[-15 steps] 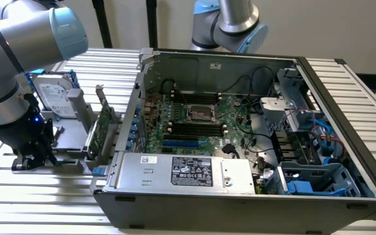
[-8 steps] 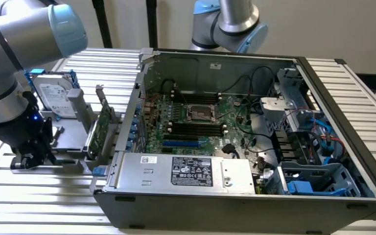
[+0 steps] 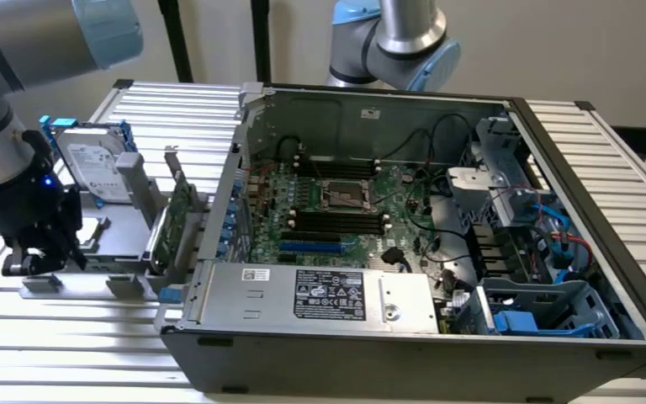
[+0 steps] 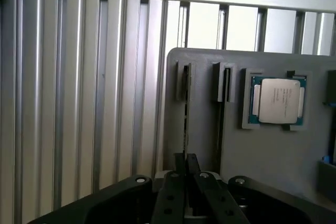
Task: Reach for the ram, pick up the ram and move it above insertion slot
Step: 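Pick up the ram and move it above insertion slot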
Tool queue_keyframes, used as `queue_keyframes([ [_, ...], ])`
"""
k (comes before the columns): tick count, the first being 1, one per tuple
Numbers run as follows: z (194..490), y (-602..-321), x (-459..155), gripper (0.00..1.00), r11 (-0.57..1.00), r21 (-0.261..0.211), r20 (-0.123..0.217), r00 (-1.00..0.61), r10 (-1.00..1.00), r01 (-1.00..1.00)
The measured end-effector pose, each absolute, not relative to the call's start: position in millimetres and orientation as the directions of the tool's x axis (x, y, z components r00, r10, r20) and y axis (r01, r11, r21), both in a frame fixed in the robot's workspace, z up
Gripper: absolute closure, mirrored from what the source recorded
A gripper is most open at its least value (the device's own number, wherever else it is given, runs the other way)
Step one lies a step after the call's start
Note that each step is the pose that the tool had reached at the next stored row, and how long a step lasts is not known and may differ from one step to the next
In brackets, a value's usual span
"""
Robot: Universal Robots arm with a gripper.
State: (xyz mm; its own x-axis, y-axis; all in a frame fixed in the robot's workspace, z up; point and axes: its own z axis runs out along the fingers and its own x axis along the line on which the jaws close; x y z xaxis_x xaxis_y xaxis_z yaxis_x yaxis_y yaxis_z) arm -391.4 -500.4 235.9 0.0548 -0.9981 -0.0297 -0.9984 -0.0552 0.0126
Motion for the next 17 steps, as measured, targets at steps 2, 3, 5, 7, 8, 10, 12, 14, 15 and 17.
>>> queue_keyframes([
  [2,245,-500,-391,0.87,-0.055,0.013,-0.030,0.055,-0.998,-0.998],
  [3,249,-501,-390,0.87,-0.055,0.013,-0.030,0.055,-0.998,-0.998],
  [5,259,-501,-389,0.87,-0.055,0.013,-0.030,0.055,-0.998,-0.998],
  [7,268,-501,-387,0.87,-0.055,0.013,-0.030,0.055,-0.998,-0.998],
  [8,272,-501,-386,0.87,-0.055,0.013,-0.030,0.055,-0.998,-0.998],
  [10,281,-501,-383,0.87,-0.055,0.013,-0.030,0.055,-0.998,-0.998],
  [12,290,-501,-379,0.87,-0.055,0.014,-0.030,0.055,-0.998,-0.998],
  [14,299,-501,-374,0.87,-0.055,0.014,-0.030,0.055,-0.998,-0.998],
  [15,304,-501,-371,0.87,-0.055,0.015,-0.030,0.055,-0.998,-0.998],
  [17,313,-501,-363,0.87,-0.055,0.015,-0.030,0.055,-0.998,-0.998],
])
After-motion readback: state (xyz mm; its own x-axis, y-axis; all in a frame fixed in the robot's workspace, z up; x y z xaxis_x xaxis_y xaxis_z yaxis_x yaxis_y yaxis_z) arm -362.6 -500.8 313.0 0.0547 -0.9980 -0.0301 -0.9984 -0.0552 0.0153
